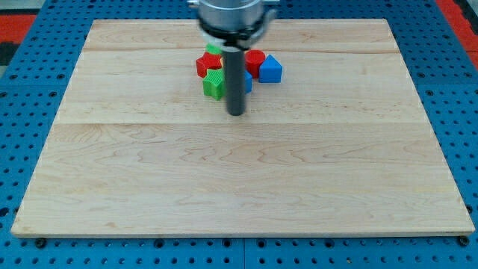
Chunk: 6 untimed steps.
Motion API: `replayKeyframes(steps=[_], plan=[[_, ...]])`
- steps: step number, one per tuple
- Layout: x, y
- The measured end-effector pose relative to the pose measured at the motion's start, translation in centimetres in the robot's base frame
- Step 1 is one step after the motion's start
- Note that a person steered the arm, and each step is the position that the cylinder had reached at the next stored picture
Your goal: Push the red circle into the yellow hexagon
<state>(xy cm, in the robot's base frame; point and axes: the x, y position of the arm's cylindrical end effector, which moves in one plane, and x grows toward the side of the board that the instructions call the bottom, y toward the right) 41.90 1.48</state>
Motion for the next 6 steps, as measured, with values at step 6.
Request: replayKeyframes(steps=[6], plan=[[-10.3, 2.3]])
